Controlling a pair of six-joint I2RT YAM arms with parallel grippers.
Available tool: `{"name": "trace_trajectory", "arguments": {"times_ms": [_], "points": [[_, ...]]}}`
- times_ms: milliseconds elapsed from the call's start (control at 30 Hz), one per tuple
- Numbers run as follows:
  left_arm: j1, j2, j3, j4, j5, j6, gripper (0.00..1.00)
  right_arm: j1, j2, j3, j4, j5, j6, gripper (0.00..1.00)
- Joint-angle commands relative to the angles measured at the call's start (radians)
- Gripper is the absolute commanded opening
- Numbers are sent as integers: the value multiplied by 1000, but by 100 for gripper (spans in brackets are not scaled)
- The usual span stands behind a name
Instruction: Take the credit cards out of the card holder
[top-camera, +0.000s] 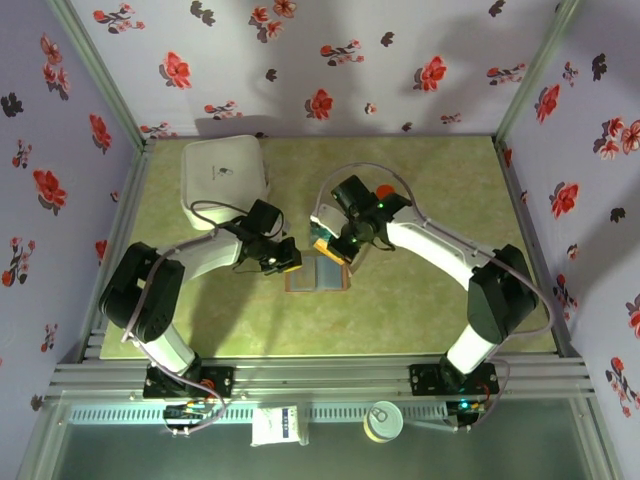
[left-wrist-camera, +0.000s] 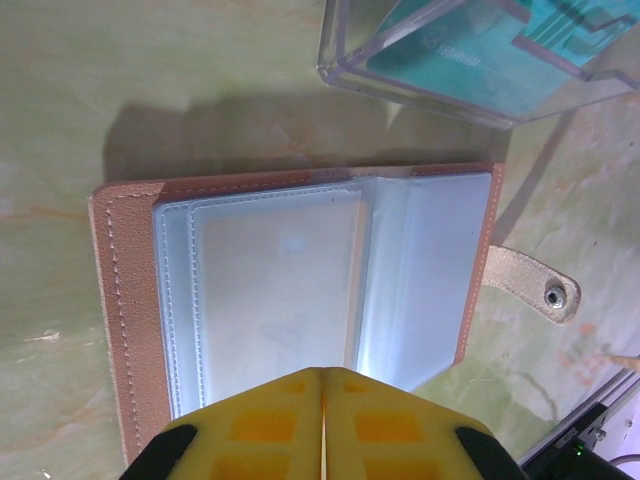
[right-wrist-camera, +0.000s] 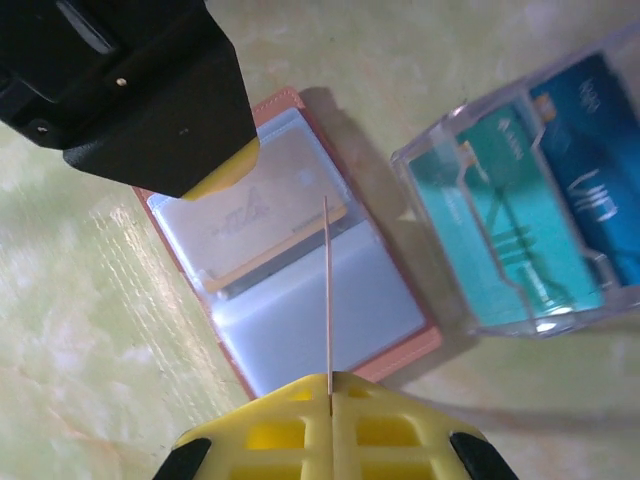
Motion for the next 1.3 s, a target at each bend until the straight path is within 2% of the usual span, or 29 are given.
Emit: {"name": "trace_trajectory", "arguments": {"times_ms": [0,467,900,1267], "points": [[10,-29,0,-37,1,7,9,-37,56,99,-117,12,-210,1],[16,-47,-12,-54,-11,5,9,-179,330,515,-336,-92,-374,0],[22,-45,-9,-78,-28,9,8,-257,578,852,-416,-161,-427,0],[26,-53,-20,-93,-40,-14,8,-277,690,963,-429,-189,-466,0]]}}
